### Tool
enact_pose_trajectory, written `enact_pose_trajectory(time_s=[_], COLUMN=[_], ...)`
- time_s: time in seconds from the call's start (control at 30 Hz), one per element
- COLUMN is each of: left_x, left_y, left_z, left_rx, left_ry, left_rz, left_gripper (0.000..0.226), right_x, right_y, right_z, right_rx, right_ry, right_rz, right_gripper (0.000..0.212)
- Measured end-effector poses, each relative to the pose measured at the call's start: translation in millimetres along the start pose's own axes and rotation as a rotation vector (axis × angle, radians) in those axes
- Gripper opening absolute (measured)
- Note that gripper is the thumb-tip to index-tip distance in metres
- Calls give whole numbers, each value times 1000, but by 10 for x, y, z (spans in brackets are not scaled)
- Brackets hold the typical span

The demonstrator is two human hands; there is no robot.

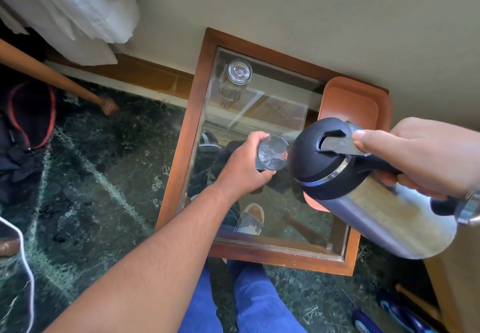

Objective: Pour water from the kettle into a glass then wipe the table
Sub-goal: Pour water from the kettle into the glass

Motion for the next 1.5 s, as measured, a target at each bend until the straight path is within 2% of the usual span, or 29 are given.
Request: enact_pose_trajectory(time_s=[0.23, 0.7, 1.5], left_x=[3, 78, 131], left_y=[-16, 60, -31], left_z=[3, -21, 44], left_rx=[7, -141, -164], left_ry=[-3, -29, -31], left_rz=[-21, -108, -98], left_gripper=[76, 78, 76], right_x=[47, 66, 131], right_y=[-20, 3, -40], right_z=[37, 13, 12], right_rx=[-10, 10, 33], right_ry=[16, 15, 31], right_rz=[7, -25, -40], right_gripper=[74, 75, 76])
Point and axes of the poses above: each hand's wrist, its own x-axis away from the middle knuckle, its own y-axis out of the back of the hand, z = x × y, the point moved 10 cm from there along -x, towards the middle knuckle, and after that the axes turned 2 degrees about -z, right-handed, at the moved point
